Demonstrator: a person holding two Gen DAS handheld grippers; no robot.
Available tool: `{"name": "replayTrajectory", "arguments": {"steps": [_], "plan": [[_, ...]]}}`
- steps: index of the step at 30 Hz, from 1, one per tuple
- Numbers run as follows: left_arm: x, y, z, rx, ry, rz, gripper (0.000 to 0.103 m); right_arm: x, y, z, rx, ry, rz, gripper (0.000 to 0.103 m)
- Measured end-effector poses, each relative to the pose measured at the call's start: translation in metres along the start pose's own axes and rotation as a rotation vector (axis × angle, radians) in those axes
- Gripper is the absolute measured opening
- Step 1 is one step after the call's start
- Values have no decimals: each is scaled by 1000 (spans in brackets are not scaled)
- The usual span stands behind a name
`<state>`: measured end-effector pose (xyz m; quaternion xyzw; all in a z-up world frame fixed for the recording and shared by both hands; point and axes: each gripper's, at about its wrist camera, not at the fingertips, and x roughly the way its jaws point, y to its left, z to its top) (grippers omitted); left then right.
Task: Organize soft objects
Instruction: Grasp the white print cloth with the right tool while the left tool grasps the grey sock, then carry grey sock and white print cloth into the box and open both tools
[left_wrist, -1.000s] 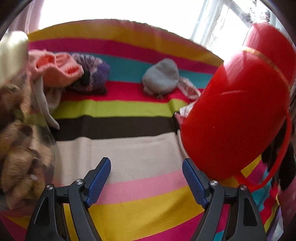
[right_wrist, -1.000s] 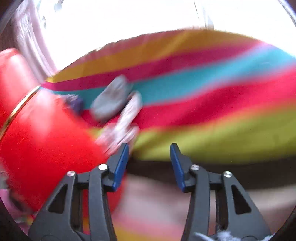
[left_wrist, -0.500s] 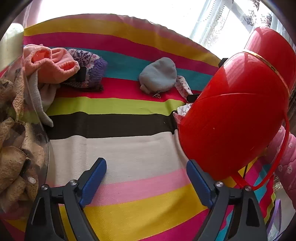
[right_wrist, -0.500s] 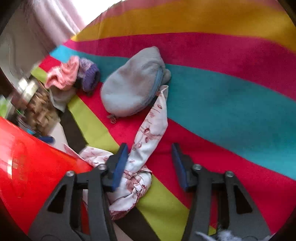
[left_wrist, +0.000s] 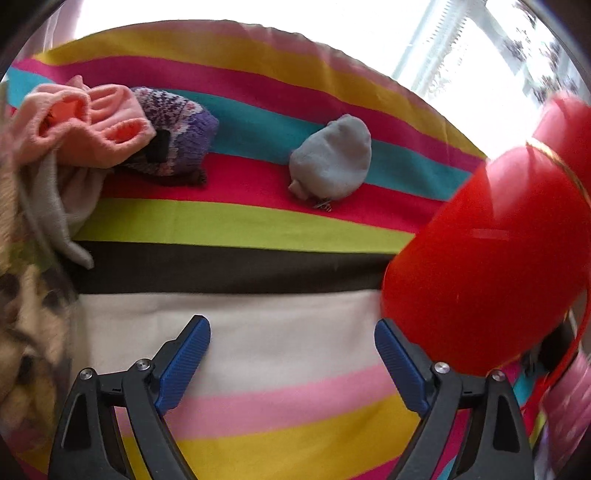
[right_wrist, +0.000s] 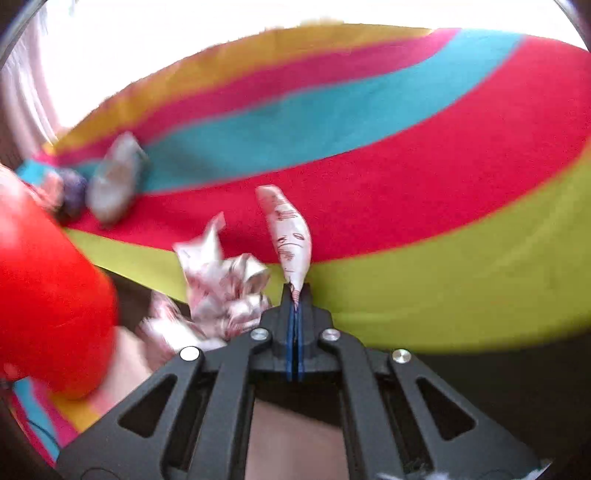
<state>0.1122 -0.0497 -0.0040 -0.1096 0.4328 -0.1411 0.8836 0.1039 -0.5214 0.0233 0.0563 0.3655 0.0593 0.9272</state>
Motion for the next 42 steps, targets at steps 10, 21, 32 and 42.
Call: {"name": "replayTrajectory", "arguments": {"steps": [10,21,32,42], "plan": [[48,-9,107,-135,-57,43,92,-62,48,-23,-41,-6,-104,3],[147,-48,163,187,49,123,29,-67,47,-47,95,2,-132,70],[-21,-13,41,34,-173,146,21,-37,45,-55,70,110,-210,82],[-96,-34,-80,141,-29,-57,21,-85,85,-65,42,39,-298,26]]}}
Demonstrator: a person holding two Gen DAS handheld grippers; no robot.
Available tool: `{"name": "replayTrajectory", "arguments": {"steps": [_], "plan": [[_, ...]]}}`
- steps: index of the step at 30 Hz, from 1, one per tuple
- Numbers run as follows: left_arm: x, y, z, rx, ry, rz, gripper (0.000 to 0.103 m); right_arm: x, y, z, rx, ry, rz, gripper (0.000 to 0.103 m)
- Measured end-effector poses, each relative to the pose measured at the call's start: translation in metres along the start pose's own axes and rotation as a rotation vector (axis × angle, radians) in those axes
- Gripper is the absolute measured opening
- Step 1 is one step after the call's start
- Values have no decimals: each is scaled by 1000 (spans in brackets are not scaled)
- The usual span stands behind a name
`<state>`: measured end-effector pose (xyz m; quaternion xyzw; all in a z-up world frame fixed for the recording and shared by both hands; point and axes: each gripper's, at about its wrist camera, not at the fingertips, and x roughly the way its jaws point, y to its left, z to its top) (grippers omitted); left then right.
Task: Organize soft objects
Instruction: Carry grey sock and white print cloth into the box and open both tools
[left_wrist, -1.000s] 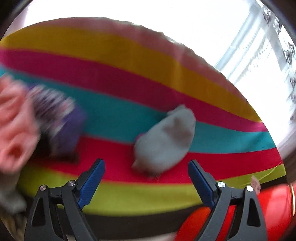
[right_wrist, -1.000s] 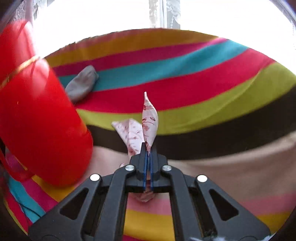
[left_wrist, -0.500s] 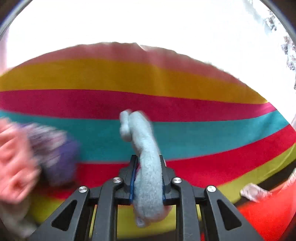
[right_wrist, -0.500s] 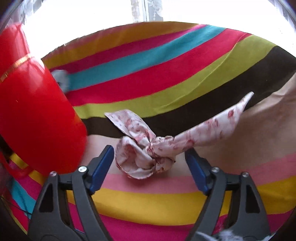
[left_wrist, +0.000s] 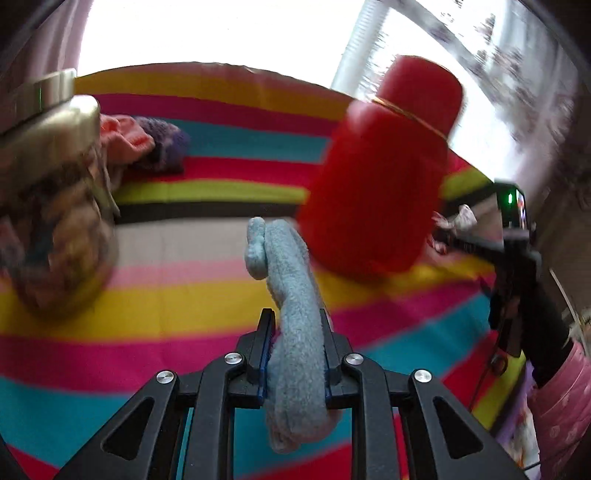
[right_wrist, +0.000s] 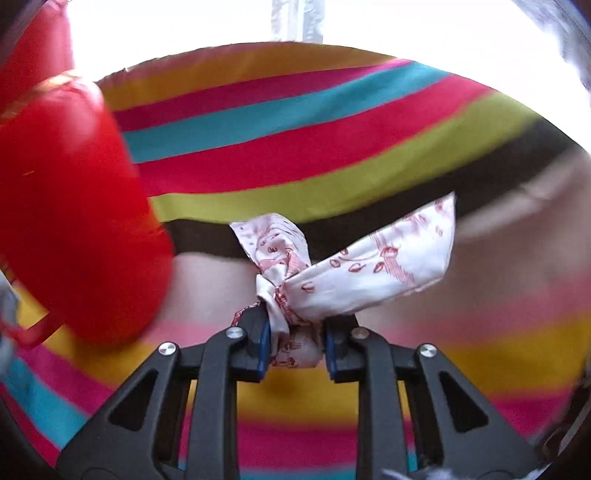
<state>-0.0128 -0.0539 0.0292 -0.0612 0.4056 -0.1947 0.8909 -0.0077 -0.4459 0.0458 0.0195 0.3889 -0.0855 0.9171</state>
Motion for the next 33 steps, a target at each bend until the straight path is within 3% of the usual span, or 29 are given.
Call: {"name": "replayTrajectory", "arguments": {"steps": [5,13,20,33], "plan": [[-23,-25,-31,19,29,-99,22,-61,-6,-66,99,28,33,26],[-60,-74,-56,75,49,-186,22,-150,18,-153,84,43,89,27],[-83,-111,-68,156,97,-234,22,-223,10,-182,96,-8,103,27],[-102,-218,-83,475,156,-344,23,-277,-25,-227,128,-9,18,27]]}}
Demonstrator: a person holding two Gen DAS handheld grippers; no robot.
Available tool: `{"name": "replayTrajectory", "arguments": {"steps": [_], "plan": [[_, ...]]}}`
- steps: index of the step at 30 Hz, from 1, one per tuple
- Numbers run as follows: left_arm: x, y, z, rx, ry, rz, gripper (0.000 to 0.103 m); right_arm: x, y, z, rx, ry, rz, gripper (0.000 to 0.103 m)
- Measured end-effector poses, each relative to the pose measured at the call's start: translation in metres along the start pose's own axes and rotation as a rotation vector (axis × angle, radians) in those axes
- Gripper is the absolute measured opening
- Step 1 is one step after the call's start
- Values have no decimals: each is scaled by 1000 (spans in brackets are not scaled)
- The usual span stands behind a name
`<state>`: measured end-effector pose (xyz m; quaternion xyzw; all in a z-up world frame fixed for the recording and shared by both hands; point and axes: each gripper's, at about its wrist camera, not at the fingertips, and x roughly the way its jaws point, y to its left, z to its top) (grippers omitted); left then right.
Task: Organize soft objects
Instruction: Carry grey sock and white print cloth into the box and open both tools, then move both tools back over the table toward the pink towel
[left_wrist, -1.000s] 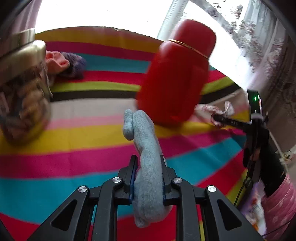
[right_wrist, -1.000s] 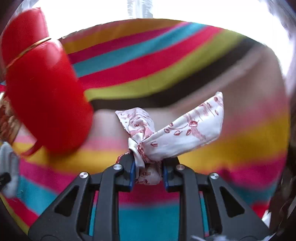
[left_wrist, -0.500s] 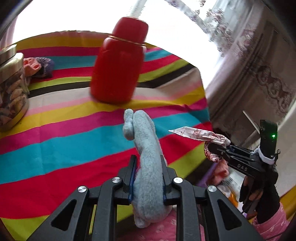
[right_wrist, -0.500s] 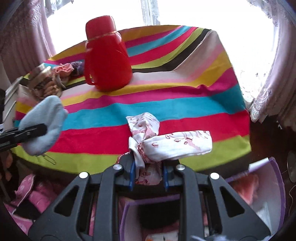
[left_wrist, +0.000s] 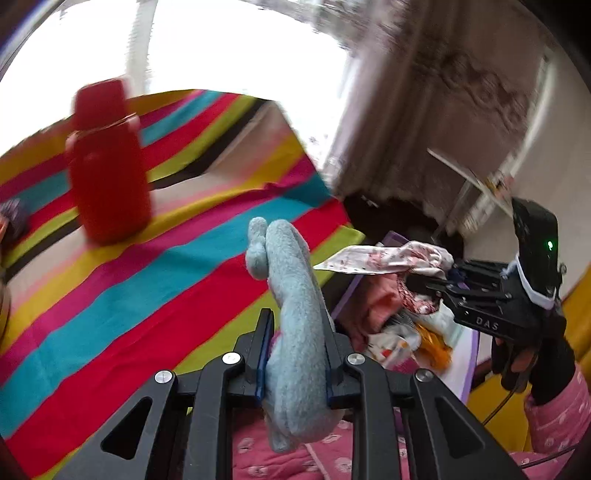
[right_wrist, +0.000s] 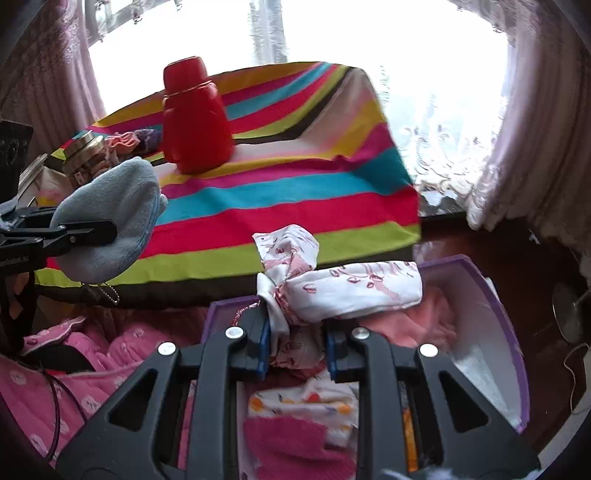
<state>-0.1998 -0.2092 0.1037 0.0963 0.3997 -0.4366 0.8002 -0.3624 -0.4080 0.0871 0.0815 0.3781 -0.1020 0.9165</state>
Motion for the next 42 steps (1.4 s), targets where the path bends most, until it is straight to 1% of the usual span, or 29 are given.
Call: {"name": "replayTrajectory", "arguments": {"steps": [3,6,10,14,18,21,23,24,25,26,27,28,29,30,32,35,38,39,41,42], "plan": [[7,-23,5,69,21,-22,23,-10,-12,-6,12,1,-21,27],[14,-50,9,150,35,-23,23,-22,-24,-11,16,-8,-44,27],[24,-77,12,226,59,-33,23,-30,-40,-14,32,-19,-67,27],[32,-102,12,302,81,-24,23,-35,-50,-18,31,-20,-84,27],[38,-117,10,355,101,-23,23,-36,-53,-22,12,-2,-103,27],[45,-129,9,383,113,-30,23,-35,-56,-26,-6,28,-136,28],[50,-134,7,401,123,-41,24,-33,-60,-29,-5,54,-146,30],[51,-135,6,405,126,-50,26,-31,-62,-30,-2,76,-146,31],[53,-136,6,404,130,-81,29,-29,-63,-32,-3,94,-154,40],[55,-139,6,400,133,-118,38,-26,-64,-33,-4,119,-170,47],[55,-139,5,401,137,-155,50,-22,-66,-35,-10,150,-217,60],[54,-139,4,403,128,-181,55,-19,-68,-36,-15,169,-267,71],[52,-139,2,402,111,-186,62,-17,-70,-36,-20,181,-301,74],[51,-138,1,399,95,-185,67,-16,-72,-36,-25,190,-338,74],[50,-132,-1,383,86,-185,69,-15,-73,-34,-22,195,-347,74],[51,-118,-3,351,81,-161,69,-16,-67,-21,-16,163,-346,74],[42,-91,-6,315,33,-110,69,-14,-50,-3,-16,107,-273,74],[39,-79,-6,305,15,-78,69,-10,-34,7,-34,84,-217,74],[32,-46,-12,278,-12,31,69,-3,-1,19,-94,53,-148,74],[25,-21,-17,245,-25,98,70,4,18,27,-132,39,-115,74]]}}
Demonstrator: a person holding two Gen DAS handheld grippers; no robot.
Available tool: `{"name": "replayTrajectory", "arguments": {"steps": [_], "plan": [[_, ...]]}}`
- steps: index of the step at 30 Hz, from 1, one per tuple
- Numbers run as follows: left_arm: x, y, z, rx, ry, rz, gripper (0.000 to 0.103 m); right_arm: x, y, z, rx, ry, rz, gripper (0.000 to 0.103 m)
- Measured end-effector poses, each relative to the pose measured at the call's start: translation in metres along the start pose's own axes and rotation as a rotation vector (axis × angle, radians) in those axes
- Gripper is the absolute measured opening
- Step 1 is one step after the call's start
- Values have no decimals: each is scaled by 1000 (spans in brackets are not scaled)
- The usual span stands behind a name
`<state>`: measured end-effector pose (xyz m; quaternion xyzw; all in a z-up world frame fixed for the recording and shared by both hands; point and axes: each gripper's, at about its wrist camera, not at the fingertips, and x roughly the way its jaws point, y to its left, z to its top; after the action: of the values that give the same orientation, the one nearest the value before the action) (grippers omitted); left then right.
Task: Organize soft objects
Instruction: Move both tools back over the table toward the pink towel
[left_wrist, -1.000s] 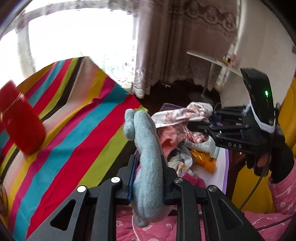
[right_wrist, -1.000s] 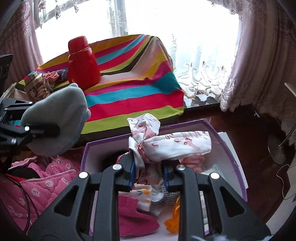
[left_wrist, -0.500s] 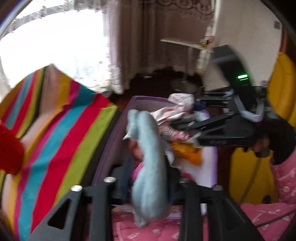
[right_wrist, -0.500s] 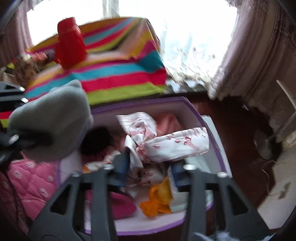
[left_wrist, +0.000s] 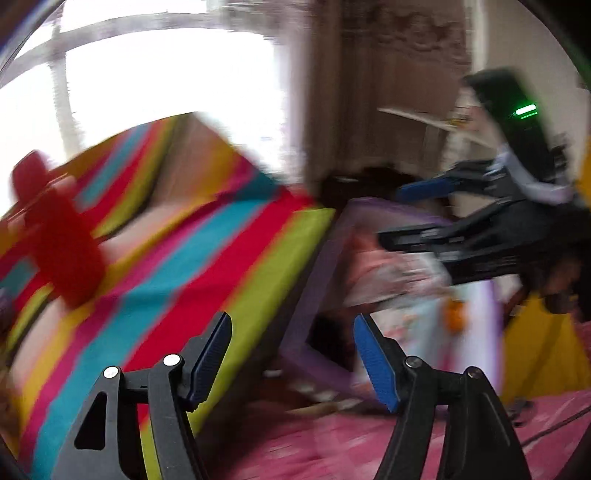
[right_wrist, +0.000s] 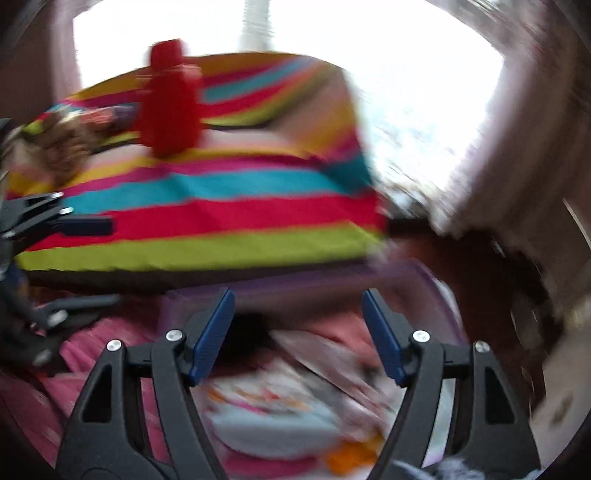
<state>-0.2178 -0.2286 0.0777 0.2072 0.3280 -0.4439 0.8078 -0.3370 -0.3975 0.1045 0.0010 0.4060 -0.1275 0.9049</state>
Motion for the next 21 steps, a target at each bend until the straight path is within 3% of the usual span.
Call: {"name": "replayTrajectory", "arguments": {"steps": [6,11,18,21], "plan": [[-26,121,-75,-226,18,314,72,59,125,60,-222,-44,216,74],[-53,222,-124,-414,8,571,72,122,211,111,-307,-39,308,74],[-86,309,-178,-689,-27,700,72,202,300,195,-358,-28,412,72],[-97,329,-198,-853,-63,628,74,223,329,233,-364,-51,418,72]]}}
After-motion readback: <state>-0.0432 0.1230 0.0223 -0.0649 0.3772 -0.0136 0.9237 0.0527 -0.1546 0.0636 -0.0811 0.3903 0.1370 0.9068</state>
